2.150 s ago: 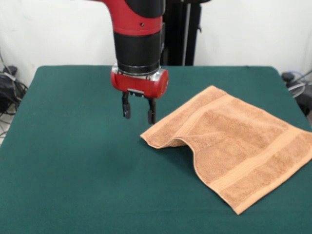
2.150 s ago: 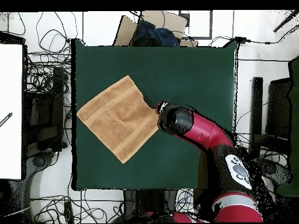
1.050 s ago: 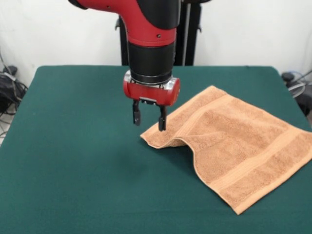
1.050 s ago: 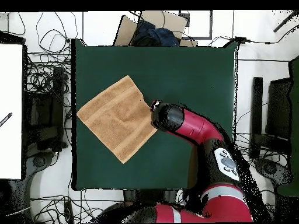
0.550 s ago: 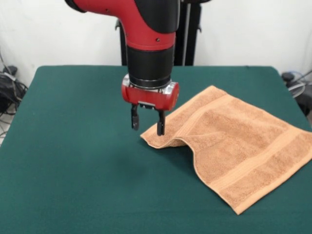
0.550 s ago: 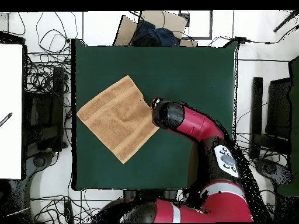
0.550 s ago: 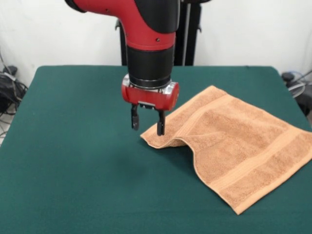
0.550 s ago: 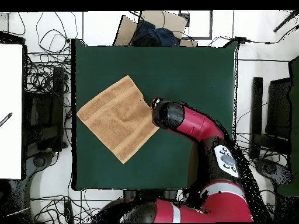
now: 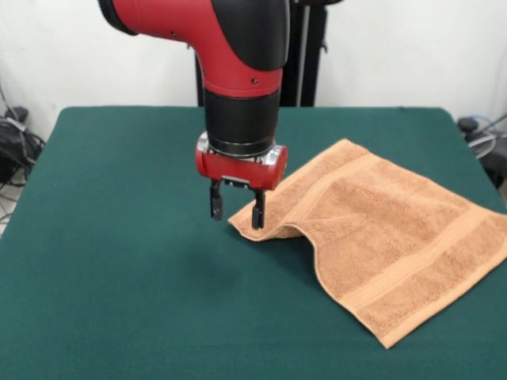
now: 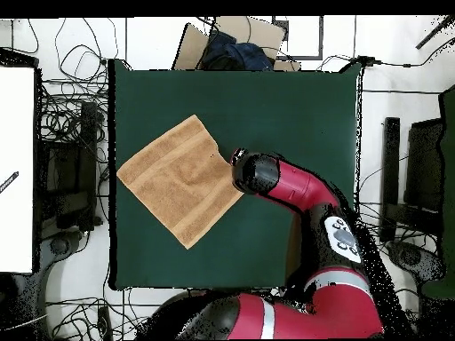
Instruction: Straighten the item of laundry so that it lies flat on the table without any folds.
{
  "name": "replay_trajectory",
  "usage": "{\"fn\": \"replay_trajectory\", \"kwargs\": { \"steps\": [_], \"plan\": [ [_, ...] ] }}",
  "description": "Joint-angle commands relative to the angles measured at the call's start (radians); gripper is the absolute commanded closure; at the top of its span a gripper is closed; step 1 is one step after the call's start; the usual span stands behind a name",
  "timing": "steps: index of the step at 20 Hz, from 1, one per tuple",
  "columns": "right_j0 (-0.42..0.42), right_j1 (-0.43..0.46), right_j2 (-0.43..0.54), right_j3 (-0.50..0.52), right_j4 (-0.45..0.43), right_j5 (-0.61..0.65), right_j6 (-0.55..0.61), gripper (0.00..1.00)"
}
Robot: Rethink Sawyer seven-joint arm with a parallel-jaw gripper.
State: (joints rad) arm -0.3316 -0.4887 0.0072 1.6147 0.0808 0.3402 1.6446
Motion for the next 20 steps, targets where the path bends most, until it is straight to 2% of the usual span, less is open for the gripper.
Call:
{"fn": "replay_trajectory", "kwargs": {
  "steps": [1,20],
  "plan": [
    [0.012,0.013,-0.004,-0.019,-0.061,0.016,0.08,0.0],
    [-0.013,-0.012,0.016,0.112,-0.074,-0.065,0.122,0.0]
  ]
}}
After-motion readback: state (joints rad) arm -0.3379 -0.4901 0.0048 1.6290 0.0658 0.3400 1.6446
